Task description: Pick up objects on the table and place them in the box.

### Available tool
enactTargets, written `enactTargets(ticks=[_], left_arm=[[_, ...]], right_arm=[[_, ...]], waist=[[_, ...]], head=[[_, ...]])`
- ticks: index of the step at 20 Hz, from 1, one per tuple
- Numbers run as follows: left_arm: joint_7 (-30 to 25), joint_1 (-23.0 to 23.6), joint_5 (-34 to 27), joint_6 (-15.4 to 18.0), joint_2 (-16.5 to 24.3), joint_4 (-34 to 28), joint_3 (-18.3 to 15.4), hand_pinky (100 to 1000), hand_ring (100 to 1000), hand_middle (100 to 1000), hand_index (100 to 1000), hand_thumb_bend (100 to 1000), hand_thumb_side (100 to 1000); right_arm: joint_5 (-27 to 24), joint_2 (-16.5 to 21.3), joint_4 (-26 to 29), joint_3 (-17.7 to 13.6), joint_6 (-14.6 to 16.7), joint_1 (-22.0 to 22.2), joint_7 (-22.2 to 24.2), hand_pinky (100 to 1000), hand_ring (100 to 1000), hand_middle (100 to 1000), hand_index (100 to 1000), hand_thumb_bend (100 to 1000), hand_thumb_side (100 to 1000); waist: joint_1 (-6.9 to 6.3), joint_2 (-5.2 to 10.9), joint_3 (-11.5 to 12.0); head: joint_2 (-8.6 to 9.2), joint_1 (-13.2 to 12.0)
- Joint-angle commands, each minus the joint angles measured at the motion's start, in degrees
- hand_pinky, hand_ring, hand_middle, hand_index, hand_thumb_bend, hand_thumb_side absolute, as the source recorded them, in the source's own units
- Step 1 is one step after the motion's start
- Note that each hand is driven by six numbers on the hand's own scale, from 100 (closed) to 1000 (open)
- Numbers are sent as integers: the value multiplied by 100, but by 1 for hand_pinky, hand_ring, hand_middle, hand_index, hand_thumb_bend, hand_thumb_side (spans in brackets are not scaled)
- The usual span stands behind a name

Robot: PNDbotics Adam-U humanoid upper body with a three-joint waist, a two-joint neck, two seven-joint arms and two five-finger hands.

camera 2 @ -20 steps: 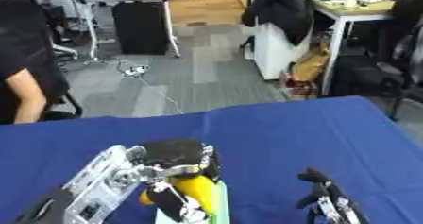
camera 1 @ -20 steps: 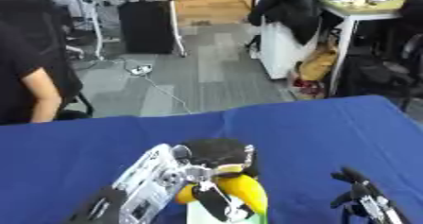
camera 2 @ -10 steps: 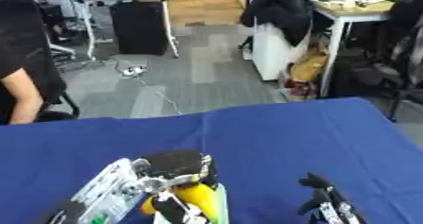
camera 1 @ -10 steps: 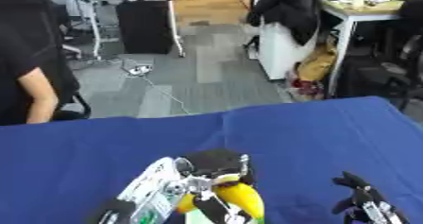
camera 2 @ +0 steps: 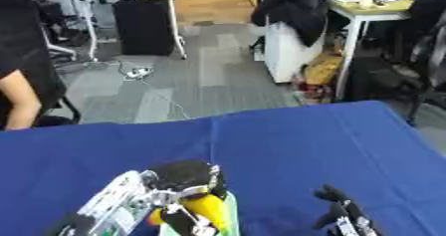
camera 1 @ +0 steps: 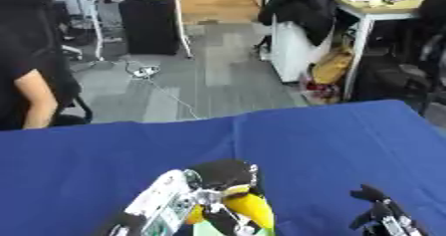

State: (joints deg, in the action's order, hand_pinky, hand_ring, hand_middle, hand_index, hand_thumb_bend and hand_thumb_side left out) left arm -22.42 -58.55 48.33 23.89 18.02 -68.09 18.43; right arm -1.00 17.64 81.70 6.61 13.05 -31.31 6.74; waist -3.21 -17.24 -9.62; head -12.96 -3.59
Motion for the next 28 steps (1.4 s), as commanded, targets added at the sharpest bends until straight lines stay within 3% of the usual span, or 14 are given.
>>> enactTargets(ticks=[1,3,6,19,20,21,23,25,28], left_arm=[[108,-86,164,47,-48,93,-88,100,100,100,255,100,249],[160,-105,255,86,-91,192,-103,100,100,100,256,100,249],[240,-113,347,117,-124,273,-117,100,100,100,255,100,250],[411,-109,544,189,-141,445,-168,100,100,100,275,100,248],[417,-110,548,210,-148,453,-166,100,100,163,364,100,244],[427,-112,545,243,-157,452,-165,239,165,252,445,100,312],[453,-112,522,342,-171,441,-154,497,461,514,645,100,517],[460,-107,502,437,-181,446,-149,563,580,636,727,100,587],[455,-101,506,524,-199,466,-150,607,672,727,760,100,620]], right_arm=[[10,46,38,-9,4,-22,16,312,551,833,963,100,904],[10,38,20,-5,6,-12,19,312,551,833,963,100,904],[4,21,11,-1,13,0,24,312,551,833,963,100,903],[10,14,-5,8,10,21,41,311,551,832,961,100,904],[14,13,-9,9,8,22,43,310,551,832,962,100,905],[16,10,-13,8,6,22,41,310,551,832,962,100,904],[18,6,-17,10,7,17,41,310,551,832,961,100,904],[19,4,-18,10,9,13,40,310,551,832,961,100,903],[17,3,-16,11,13,8,39,310,551,831,961,100,903]], waist=[[23,159,17],[10,197,27],[8,227,38],[25,202,33],[28,199,33],[31,196,33],[38,191,32],[45,185,30],[51,174,19]], head=[[-408,-97],[-781,-144],[-992,-169],[-1009,-185],[-1004,-186],[-1000,-187],[-991,-192],[-982,-195],[-965,-199]])
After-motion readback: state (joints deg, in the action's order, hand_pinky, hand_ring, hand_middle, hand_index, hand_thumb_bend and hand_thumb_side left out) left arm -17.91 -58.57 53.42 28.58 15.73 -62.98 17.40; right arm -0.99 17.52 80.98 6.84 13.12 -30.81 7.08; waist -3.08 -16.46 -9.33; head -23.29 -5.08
